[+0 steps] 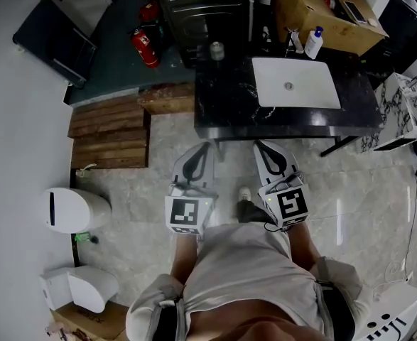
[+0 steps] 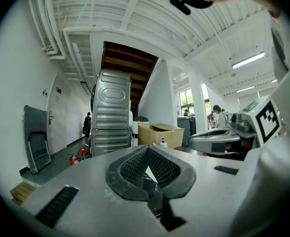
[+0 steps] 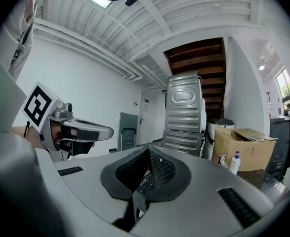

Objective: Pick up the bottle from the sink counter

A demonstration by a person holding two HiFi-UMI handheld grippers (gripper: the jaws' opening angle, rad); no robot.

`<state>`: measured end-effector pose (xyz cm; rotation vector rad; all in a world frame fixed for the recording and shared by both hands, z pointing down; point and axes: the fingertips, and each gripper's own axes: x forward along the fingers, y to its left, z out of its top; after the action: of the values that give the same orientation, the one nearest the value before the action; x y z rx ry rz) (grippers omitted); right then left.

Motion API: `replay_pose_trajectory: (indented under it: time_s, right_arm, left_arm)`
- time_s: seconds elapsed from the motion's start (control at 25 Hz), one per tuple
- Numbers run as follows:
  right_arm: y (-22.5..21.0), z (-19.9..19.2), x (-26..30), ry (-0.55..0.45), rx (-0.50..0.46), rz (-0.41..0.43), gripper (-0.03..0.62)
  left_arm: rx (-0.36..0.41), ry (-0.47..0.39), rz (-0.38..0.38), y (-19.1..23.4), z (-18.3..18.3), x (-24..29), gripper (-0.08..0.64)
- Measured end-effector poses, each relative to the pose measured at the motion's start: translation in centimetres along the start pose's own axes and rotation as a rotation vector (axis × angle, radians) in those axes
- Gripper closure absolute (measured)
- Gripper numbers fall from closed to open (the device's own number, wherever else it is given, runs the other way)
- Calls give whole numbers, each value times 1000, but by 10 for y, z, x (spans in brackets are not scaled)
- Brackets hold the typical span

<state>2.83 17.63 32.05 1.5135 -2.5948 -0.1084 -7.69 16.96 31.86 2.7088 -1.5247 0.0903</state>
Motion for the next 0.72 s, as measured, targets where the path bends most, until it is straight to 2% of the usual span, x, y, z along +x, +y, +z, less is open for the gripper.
replay_pose_trajectory:
  time_s: [0.72]
  right_arm:
    - [-57, 2, 58, -14, 5, 55, 601]
  left_arm:
    - [-4, 18, 57, 18, 5, 75, 558]
